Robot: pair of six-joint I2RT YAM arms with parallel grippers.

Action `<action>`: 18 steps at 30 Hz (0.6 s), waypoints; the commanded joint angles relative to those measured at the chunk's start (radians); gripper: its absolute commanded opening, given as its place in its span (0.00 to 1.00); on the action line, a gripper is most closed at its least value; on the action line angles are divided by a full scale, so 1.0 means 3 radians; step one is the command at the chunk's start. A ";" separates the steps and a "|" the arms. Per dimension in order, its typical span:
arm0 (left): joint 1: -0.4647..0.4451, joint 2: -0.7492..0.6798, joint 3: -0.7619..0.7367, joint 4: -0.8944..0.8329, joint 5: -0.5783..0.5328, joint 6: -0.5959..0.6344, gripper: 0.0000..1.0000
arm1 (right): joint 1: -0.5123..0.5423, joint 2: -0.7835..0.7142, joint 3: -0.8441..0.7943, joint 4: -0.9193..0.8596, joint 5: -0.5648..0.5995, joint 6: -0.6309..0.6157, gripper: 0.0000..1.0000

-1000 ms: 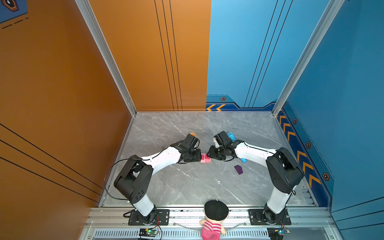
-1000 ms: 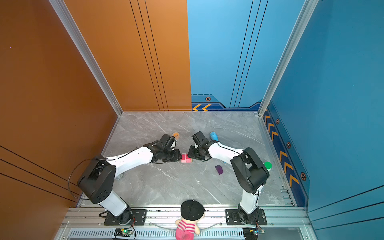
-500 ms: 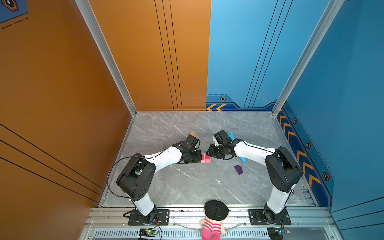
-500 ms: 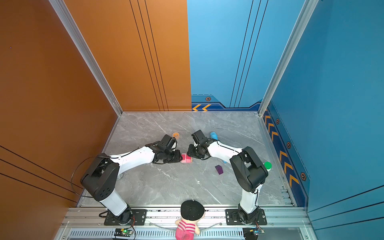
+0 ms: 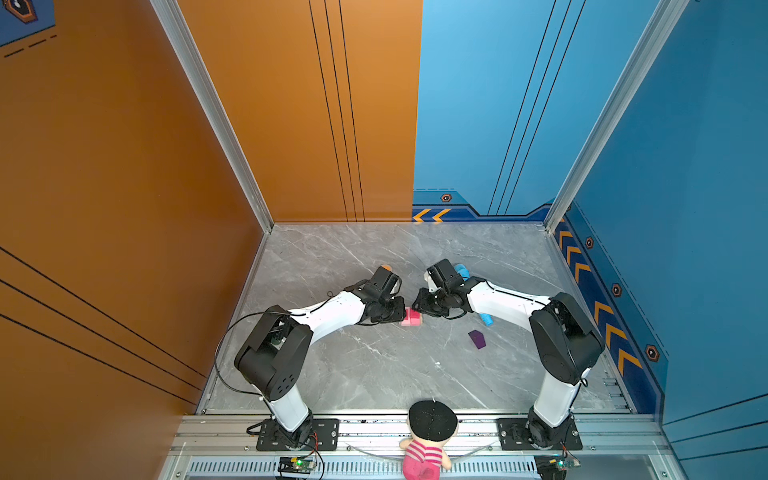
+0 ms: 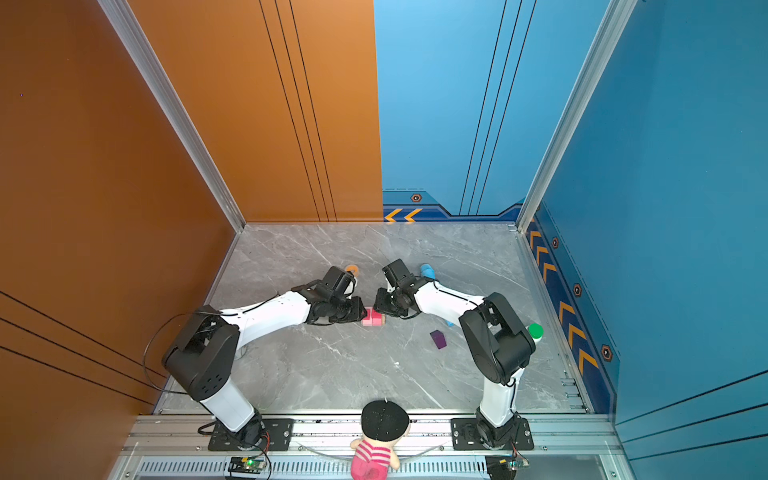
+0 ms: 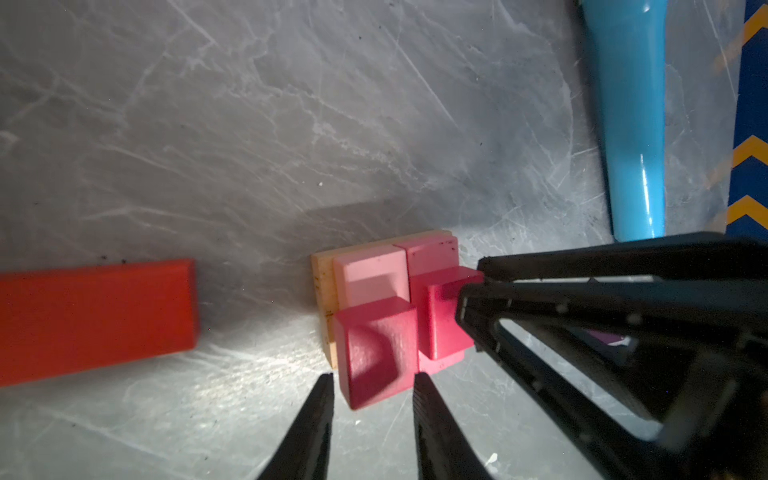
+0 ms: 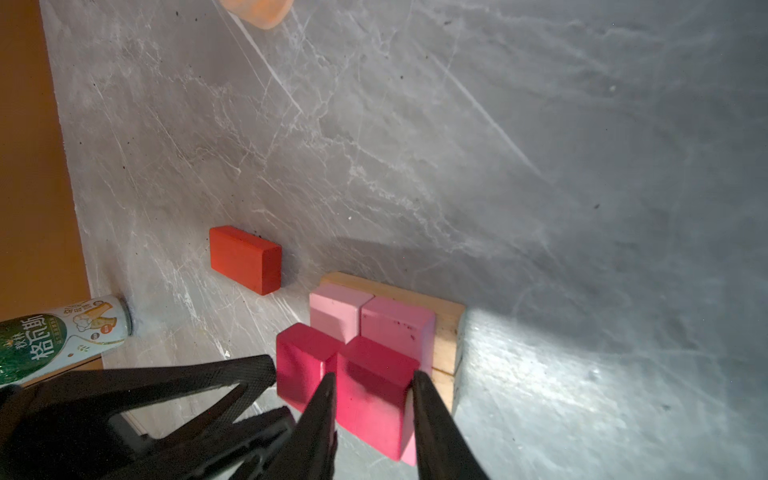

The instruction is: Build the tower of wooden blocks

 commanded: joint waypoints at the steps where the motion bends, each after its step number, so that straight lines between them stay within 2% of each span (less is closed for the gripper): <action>1: 0.0013 0.0053 0.0064 0.0006 0.0081 -0.0008 0.35 | -0.0015 0.0053 0.0069 -0.0071 -0.0025 -0.0041 0.32; 18: -0.0007 0.0109 0.0109 0.0039 0.0124 -0.0029 0.34 | -0.0006 0.0051 0.0059 -0.0073 -0.0031 -0.0039 0.30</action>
